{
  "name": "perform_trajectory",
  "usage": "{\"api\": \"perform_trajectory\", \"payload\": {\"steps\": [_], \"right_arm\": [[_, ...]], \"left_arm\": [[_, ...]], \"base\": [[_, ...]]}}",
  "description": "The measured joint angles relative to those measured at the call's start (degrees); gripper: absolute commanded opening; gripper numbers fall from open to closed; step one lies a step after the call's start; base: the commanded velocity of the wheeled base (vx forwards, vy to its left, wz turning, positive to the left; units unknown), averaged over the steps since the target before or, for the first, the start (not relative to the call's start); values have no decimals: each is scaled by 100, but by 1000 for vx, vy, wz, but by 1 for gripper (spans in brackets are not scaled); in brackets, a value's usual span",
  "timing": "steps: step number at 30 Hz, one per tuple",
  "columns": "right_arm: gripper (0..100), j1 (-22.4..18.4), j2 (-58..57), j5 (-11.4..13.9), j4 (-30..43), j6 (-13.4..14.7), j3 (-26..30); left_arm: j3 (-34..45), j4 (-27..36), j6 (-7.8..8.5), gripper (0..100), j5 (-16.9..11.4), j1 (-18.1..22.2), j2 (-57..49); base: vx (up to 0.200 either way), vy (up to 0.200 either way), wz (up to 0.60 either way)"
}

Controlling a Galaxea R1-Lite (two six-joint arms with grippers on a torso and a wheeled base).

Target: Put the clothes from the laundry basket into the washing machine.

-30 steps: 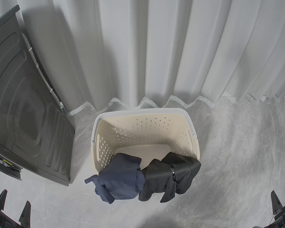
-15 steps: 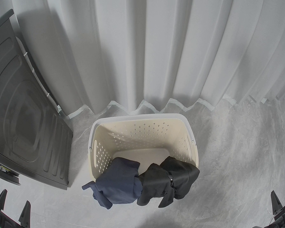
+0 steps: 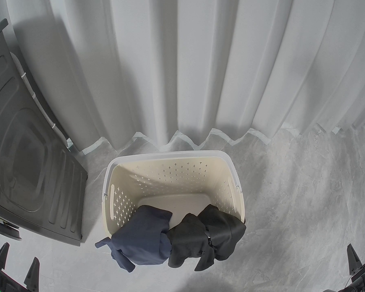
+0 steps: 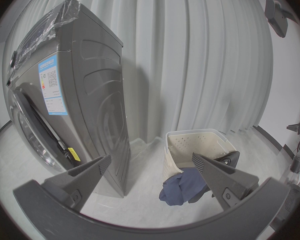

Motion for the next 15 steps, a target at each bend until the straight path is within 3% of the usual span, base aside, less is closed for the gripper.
{"api": "perform_trajectory", "payload": {"steps": [5, 11, 15], "right_arm": [[100, 2, 0, 0, -2, -1, 0], [100, 0, 0, 2, 0, -1, 0], [100, 0, 0, 0, -2, 0, 0]], "left_arm": [[0, -2, 0, 100, 0, 0, 0], [0, 5, -2, 100, 0, -2, 0], [0, 5, 0, 100, 0, -2, 0]], "base": [[0, 0, 0], [200, 0, 0], [0, 0, 0]]}}
